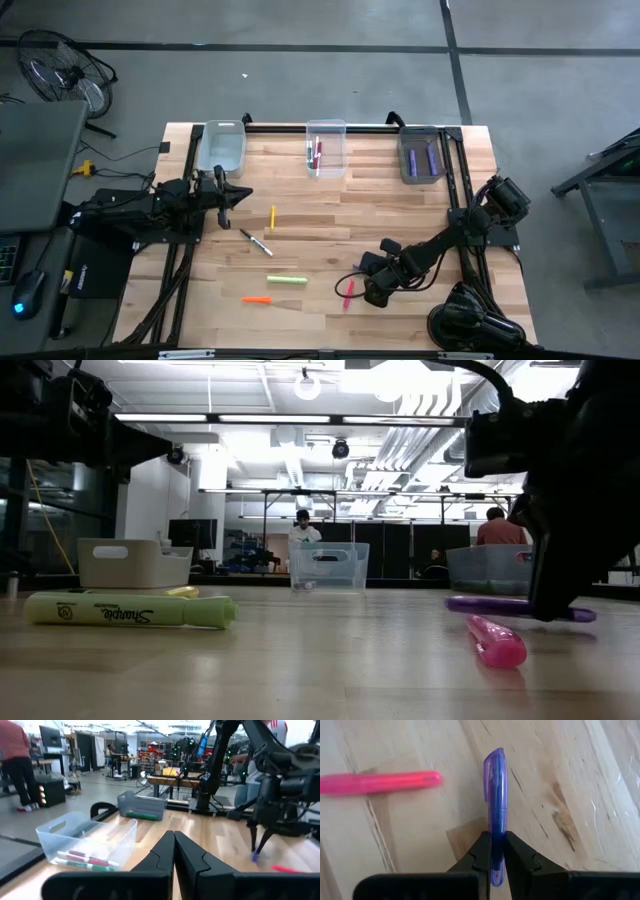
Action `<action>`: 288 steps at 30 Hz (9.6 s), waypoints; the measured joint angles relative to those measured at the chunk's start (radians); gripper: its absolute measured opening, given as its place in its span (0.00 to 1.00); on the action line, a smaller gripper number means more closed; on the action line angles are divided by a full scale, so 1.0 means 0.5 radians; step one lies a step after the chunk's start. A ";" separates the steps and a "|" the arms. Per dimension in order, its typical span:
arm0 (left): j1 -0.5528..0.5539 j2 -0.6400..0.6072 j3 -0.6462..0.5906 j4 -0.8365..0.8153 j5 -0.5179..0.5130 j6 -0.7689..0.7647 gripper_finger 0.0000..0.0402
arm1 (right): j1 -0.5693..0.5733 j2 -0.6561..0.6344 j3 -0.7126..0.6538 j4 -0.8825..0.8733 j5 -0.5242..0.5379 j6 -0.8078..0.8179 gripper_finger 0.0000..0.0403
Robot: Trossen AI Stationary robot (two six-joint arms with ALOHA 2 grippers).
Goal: Pick & Place Markers
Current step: Put the purple pen into the gray bin, then put the yellow pen into the gray bin
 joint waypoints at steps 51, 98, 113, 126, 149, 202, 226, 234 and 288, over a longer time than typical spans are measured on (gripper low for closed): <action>0.000 1.165 0.952 0.463 -0.049 -0.173 0.53 | -0.983 -0.469 0.010 1.926 0.168 -1.197 0.06; 0.002 2.330 1.417 1.284 -0.004 -0.253 0.53 | -1.269 -0.517 0.010 2.191 -0.451 -1.369 0.06; 0.001 2.332 1.417 1.283 0.109 -0.350 0.29 | -1.269 -0.516 0.009 2.181 -0.466 -1.369 0.07; 0.001 2.332 1.417 1.265 0.108 -0.365 0.10 | -1.267 -0.516 0.009 2.164 -0.466 -1.353 0.07; 0.001 2.332 1.417 1.262 0.106 -0.349 0.10 | -1.280 -0.516 0.010 2.083 -0.446 -1.366 0.27; 0.712 1.590 1.419 -0.592 -0.830 -0.703 0.10 | -1.344 -1.029 0.009 0.538 -0.038 -1.089 0.29; 1.785 1.995 1.419 -1.037 -0.063 -0.781 0.10 | -1.344 -1.029 0.009 0.533 -0.031 -1.173 0.29; 1.808 2.235 1.418 -1.036 -0.043 -0.767 0.10 | -1.345 -1.029 0.009 0.518 -0.031 -1.174 0.29; 1.808 2.614 1.418 -1.169 -0.088 -0.771 0.26 | -1.345 -1.029 0.009 0.407 -0.105 -1.166 0.29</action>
